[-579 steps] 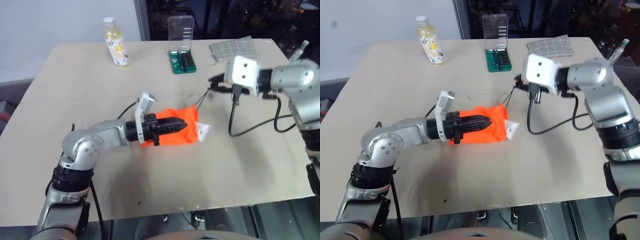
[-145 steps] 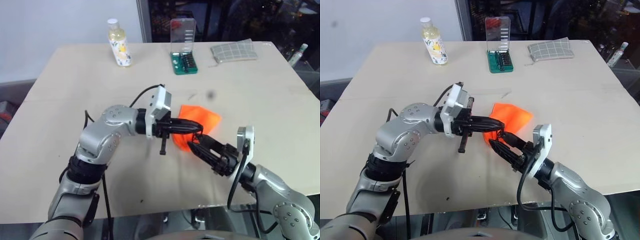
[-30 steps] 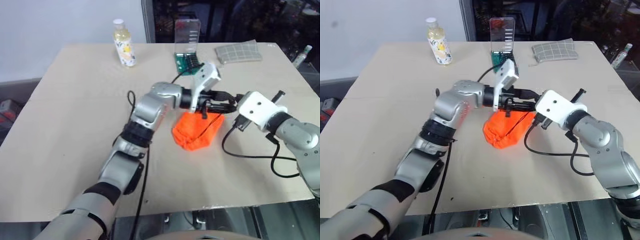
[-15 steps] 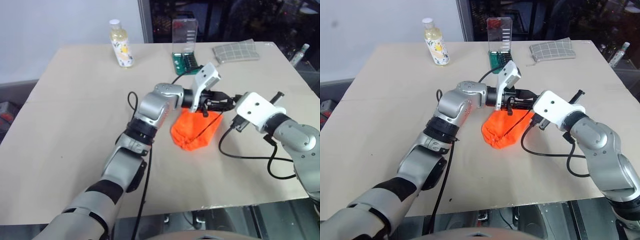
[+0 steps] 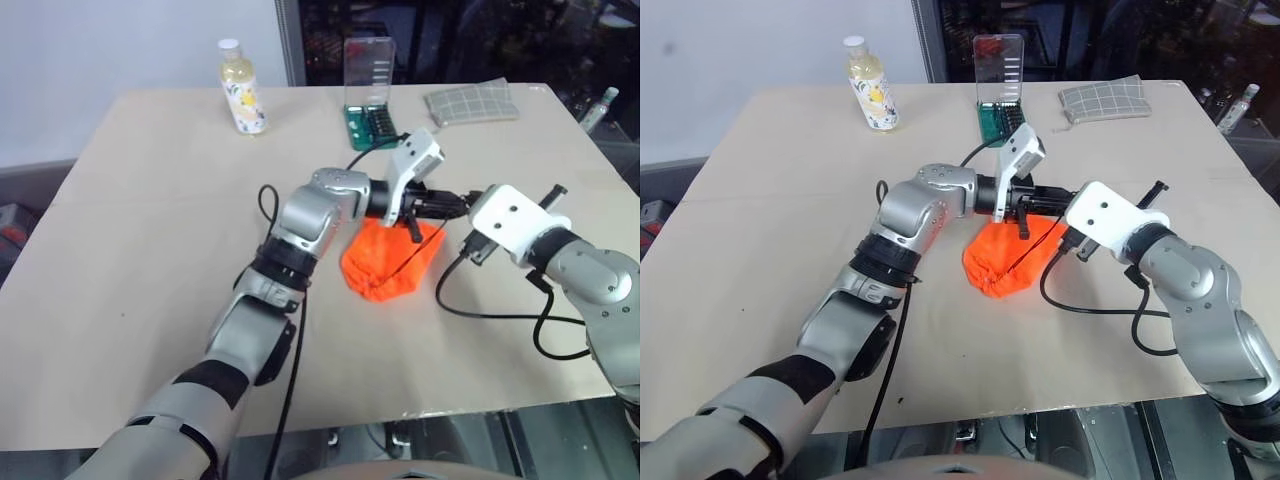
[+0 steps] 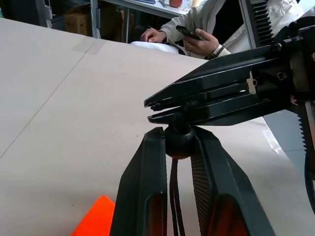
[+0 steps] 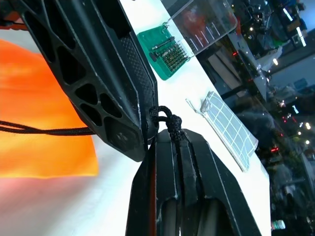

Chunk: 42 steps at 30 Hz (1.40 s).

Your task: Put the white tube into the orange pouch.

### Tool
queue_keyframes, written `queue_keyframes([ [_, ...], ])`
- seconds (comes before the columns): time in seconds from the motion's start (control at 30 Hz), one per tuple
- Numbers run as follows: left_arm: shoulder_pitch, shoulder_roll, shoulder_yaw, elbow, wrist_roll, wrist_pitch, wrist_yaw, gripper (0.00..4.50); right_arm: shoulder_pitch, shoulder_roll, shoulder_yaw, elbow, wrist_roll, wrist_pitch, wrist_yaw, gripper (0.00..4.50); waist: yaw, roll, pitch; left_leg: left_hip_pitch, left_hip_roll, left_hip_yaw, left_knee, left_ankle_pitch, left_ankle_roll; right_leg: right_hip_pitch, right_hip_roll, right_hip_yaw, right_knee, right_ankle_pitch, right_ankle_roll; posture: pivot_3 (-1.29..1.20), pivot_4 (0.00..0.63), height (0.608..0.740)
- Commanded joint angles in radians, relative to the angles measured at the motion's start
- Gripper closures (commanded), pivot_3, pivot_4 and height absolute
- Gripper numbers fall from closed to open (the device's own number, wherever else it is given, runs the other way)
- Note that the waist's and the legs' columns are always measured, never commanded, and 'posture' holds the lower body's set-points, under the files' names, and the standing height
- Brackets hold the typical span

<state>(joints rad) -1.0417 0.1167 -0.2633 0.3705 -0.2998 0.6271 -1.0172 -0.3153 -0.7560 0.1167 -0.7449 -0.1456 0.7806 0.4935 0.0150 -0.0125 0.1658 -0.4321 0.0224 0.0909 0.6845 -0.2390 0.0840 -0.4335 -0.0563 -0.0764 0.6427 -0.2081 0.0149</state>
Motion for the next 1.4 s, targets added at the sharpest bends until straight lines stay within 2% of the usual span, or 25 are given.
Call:
queue_keyframes([
  [0.03, 0.012, 0.002, 0.007, -0.031, -0.004, 0.003, 0.002, 4.34, -0.014, 0.008, -0.045, -0.036, -0.014, 0.008, -0.015, 4.50, 0.000, 0.000, 0.000, 0.000, 0.000, 0.000, 0.000, 0.000, 0.000, 0.000, 0.000, 0.000, 0.000, 0.000, 0.000, 0.00, 0.150, 0.740],
  [0.13, 0.058, 0.023, -0.008, -0.065, 0.003, 0.022, 0.001, 4.34, -0.013, 0.031, -0.080, -0.025, -0.014, 0.036, -0.035, 4.50, 0.000, 0.000, 0.000, 0.000, 0.000, 0.000, 0.000, 0.000, 0.000, 0.000, 0.000, 0.000, 0.000, 0.000, 0.000, 0.00, 0.150, 0.740],
  [0.3, 0.197, 0.110, -0.043, -0.215, 0.000, 0.089, -0.007, 4.34, 0.005, 0.022, -0.151, 0.002, -0.037, 0.073, -0.062, 4.50, -0.001, 0.000, 0.000, 0.001, 0.000, 0.001, 0.000, 0.000, 0.000, 0.000, 0.000, 0.001, 0.001, 0.000, 0.000, 0.00, 0.150, 0.740],
  [0.43, 0.318, 0.261, -0.043, -0.399, -0.032, 0.158, -0.050, 4.34, 0.112, -0.016, -0.305, 0.010, -0.084, 0.163, -0.085, 4.50, 0.002, 0.000, 0.000, 0.000, 0.000, 0.000, 0.000, 0.000, 0.000, 0.000, -0.005, 0.000, 0.001, 0.002, -0.004, 0.00, 0.150, 0.740],
  [0.57, 0.355, 0.332, -0.029, -0.448, -0.058, 0.143, -0.078, 4.34, 0.212, 0.003, -0.357, -0.007, -0.067, 0.159, -0.079, 4.50, 0.003, 0.000, 0.000, 0.000, -0.001, 0.000, 0.000, 0.000, 0.000, 0.001, -0.008, -0.002, 0.001, 0.002, -0.003, 0.00, 0.150, 0.740],
  [0.63, 0.368, 0.344, -0.043, -0.435, -0.040, 0.091, -0.086, 4.34, 0.240, 0.032, -0.349, -0.007, -0.047, 0.152, -0.079, 4.50, 0.001, 0.001, 0.000, 0.001, -0.001, -0.001, 0.000, 0.000, 0.000, 0.001, -0.008, -0.002, 0.001, 0.000, 0.000, 0.00, 0.150, 0.740],
  [0.8, 0.381, 0.282, -0.010, -0.361, -0.057, -0.005, -0.065, 4.34, 0.301, 0.201, -0.333, 0.017, 0.070, 0.086, -0.066, 4.50, 0.000, 0.001, -0.001, 0.003, 0.000, -0.002, 0.000, 0.001, -0.002, 0.002, -0.007, -0.003, 0.002, -0.001, -0.001, 0.00, 0.150, 0.740],
  [0.87, 0.385, 0.273, 0.021, -0.339, -0.084, -0.008, -0.068, 4.34, 0.343, 0.238, -0.337, 0.036, 0.113, 0.050, -0.046, 3.91, 0.000, 0.001, -0.001, 0.003, 0.000, -0.002, 0.000, 0.001, -0.002, 0.002, -0.006, -0.003, 0.002, 0.000, 0.000, 0.00, 0.150, 0.740],
  [0.9, 0.388, 0.277, 0.021, -0.331, -0.075, -0.031, -0.068, 3.33, 0.368, 0.238, -0.332, 0.046, 0.124, 0.020, -0.032, 3.64, 0.000, 0.001, -0.001, 0.003, 0.000, -0.002, 0.000, 0.001, -0.002, 0.002, -0.006, -0.003, 0.002, 0.000, 0.000, 0.00, 0.150, 0.740],
  [0.97, 0.402, 0.267, 0.064, -0.325, -0.076, -0.066, -0.028, 2.77, 0.422, 0.251, -0.346, 0.051, 0.158, -0.034, -0.010, 2.85, 0.000, 0.001, -0.001, 0.002, 0.000, -0.002, 0.000, 0.001, -0.001, 0.002, -0.006, -0.003, 0.002, 0.000, 0.000, 0.00, 0.150, 0.740],
  [1.1, 0.445, 0.305, 0.154, -0.352, -0.106, -0.108, -0.037, 0.76, 0.529, 0.255, -0.402, 0.023, 0.232, -0.085, 0.038, 0.82, -0.001, 0.001, -0.001, 0.002, 0.000, -0.002, 0.000, 0.001, -0.001, 0.002, -0.006, -0.002, 0.002, 0.000, 0.000, 0.00, 0.150, 0.740],
  [1.13, 0.448, 0.311, 0.160, -0.350, -0.108, -0.111, -0.038, 0.70, 0.542, 0.249, -0.411, 0.027, 0.243, -0.095, 0.044, 0.29, -0.001, 0.001, -0.001, 0.002, 0.000, -0.002, 0.000, 0.001, -0.001, 0.002, -0.006, -0.002, 0.002, 0.000, 0.000, 0.00, 0.150, 0.740],
  [1.17, 0.464, 0.330, 0.188, -0.354, -0.119, -0.092, -0.027, 0.70, 0.568, 0.257, -0.438, 0.012, 0.282, -0.112, 0.067, 0.14, -0.001, 0.001, -0.001, 0.003, 0.000, -0.002, -0.001, 0.001, -0.001, 0.002, -0.006, -0.002, 0.002, 0.000, 0.000, 0.00, 0.150, 0.740],
  [1.4, 0.632, 0.456, 0.355, -0.431, -0.182, -0.085, -0.017, 0.70, 0.723, 0.258, -0.598, -0.083, 0.516, -0.187, 0.214, 0.14, -0.002, 0.002, -0.002, 0.004, 0.001, -0.003, -0.001, -0.002, 0.002, 0.003, -0.007, -0.004, 0.002, -0.002, -0.004, 0.00, 0.150, 0.740],
])
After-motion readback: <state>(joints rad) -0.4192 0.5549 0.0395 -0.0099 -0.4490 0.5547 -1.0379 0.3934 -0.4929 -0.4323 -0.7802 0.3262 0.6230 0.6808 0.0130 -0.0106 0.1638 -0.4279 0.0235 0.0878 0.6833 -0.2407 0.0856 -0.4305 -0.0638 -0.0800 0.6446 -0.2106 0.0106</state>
